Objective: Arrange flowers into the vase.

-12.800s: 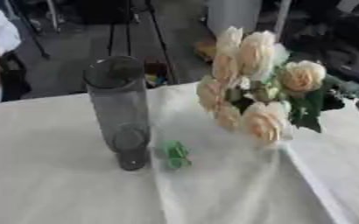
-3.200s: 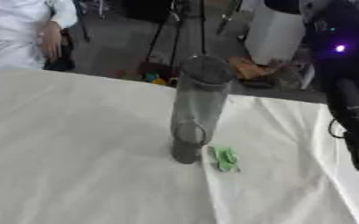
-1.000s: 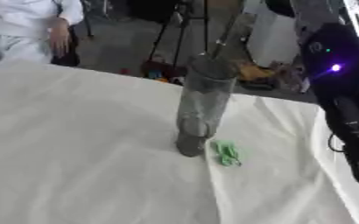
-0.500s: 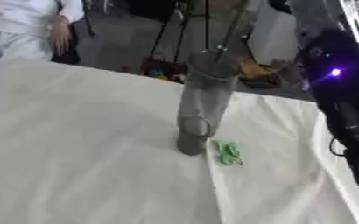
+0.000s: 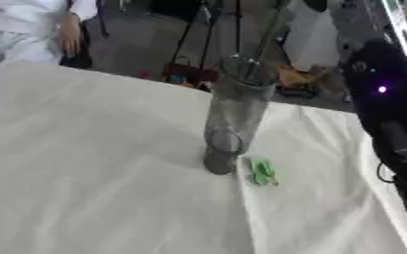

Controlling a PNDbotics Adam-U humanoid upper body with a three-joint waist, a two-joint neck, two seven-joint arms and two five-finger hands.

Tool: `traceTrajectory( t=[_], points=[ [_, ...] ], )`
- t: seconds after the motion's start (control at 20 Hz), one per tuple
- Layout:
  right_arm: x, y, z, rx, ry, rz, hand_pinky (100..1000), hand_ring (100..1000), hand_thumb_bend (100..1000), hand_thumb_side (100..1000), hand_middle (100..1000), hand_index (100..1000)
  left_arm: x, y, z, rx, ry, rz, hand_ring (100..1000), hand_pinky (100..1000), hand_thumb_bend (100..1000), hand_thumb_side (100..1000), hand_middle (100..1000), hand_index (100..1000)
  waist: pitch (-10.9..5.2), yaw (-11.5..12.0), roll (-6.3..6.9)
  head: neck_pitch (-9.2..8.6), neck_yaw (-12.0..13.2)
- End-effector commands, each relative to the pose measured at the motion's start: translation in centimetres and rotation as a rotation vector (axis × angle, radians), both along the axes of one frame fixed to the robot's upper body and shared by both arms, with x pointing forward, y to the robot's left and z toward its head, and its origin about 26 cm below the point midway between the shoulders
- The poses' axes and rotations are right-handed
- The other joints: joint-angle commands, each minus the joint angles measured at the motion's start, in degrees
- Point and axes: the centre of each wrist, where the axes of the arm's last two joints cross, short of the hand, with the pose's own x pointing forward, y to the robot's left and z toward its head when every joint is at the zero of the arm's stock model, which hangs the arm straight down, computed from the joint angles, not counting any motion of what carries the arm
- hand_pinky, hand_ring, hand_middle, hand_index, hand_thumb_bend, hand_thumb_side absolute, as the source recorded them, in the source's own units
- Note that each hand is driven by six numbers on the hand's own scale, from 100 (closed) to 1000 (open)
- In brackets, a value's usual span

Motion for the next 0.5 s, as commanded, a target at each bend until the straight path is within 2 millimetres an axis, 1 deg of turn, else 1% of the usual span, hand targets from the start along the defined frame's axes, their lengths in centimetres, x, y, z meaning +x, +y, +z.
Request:
traceTrajectory(
  t=[0.05,0.5],
  points=[
    [-0.70,0.04,0.93,-0.065,0.139,-0.170,100,100,206,373,100,100,-0.37,-0.08,0.82,0.000,-0.035,-0.003,905,885,100,1000,862,954,-0.68,0.08,0.52,-0.73,0.13],
    [-0.54,0.90,0.27,-0.098,0.138,-0.177,100,100,204,376,100,100,-0.36,-0.11,0.79,-0.005,-0.035,-0.005,905,885,100,1000,863,954,-0.41,0.26,0.57,-1.55,-0.07]
  ],
)
